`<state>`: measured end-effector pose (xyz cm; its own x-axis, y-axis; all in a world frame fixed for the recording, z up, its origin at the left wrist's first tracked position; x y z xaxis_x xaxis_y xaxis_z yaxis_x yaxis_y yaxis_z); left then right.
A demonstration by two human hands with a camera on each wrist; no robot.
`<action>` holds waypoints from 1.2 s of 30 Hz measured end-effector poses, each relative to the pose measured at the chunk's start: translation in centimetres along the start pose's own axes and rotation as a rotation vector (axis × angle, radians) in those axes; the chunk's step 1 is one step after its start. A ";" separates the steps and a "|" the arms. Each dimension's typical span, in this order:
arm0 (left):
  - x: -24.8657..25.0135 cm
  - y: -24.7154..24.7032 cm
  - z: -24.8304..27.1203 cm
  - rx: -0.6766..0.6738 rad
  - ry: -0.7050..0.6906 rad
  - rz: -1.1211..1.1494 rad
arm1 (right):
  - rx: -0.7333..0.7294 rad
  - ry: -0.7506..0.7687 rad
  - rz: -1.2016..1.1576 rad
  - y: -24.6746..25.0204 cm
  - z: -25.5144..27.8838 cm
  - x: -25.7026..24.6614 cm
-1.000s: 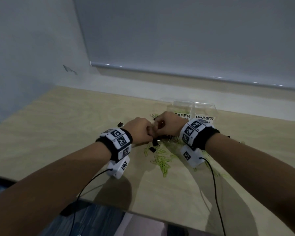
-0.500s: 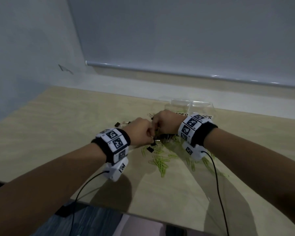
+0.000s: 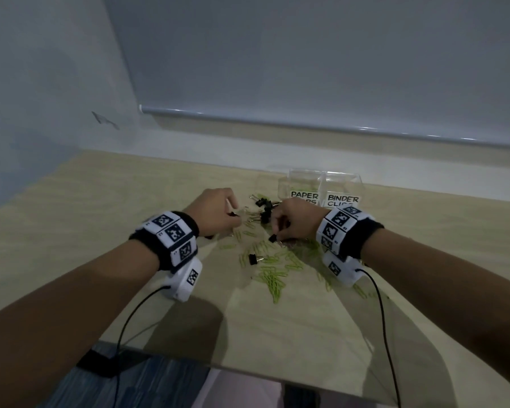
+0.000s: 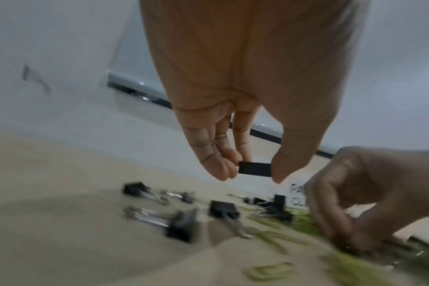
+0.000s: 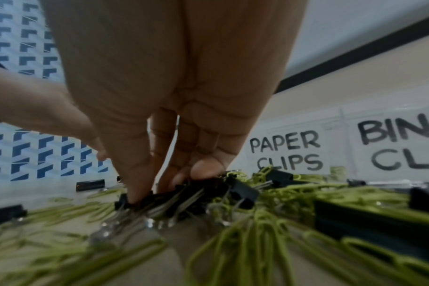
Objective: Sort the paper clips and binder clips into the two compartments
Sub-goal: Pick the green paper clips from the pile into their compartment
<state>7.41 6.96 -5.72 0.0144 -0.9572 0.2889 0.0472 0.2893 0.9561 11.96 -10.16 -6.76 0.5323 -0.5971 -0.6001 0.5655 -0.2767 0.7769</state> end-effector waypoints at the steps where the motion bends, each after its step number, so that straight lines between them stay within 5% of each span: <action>1: -0.5 0.1 -0.1 0.000 0.000 -0.097 | 0.007 0.001 -0.007 0.1 0.0 0.1; 3: -0.3 -0.1 0.3 -0.005 -0.056 -0.245 | 0.003 0.002 -0.006 0.3 0.1 0.1; 8: 3.6 -2.6 2.8 -0.166 -0.239 -0.040 | -0.109 0.091 0.154 -0.6 0.6 -0.8; 12: 5.2 -4.6 3.4 -0.191 -0.313 -0.153 | -0.128 0.065 0.201 -0.7 0.4 -0.8; 19: 3.1 -1.9 2.8 -0.105 -0.212 0.034 | -0.069 0.050 0.211 -0.6 0.9 -0.7; 25: -1.5 0.7 2.0 0.045 -0.059 -0.330 | -0.076 0.031 0.204 -1.2 0.4 -0.7; 30: -0.7 -1.6 3.6 -0.104 -0.071 -0.204 | 0.066 -0.005 0.033 1.4 -0.6 -1.6; 36: 2.3 -3.7 4.5 -0.126 -0.205 -0.242 | 0.099 0.009 0.235 1.7 -3.3 -2.3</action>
<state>2.76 3.62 -8.40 -0.2129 -0.9745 0.0707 0.1479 0.0394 0.9882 13.81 -6.77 -4.74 0.6474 -0.6473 -0.4024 0.3614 -0.2042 0.9098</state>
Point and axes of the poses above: each hand's wrist, its own z-axis away from the middle knuckle, its own y-axis out of the back of the hand, x = y × z, the point moved 5 cm from there along -z, towards the middle knuckle, and after that the axes turned 15 degrees about -z, right-handed, at the moved point
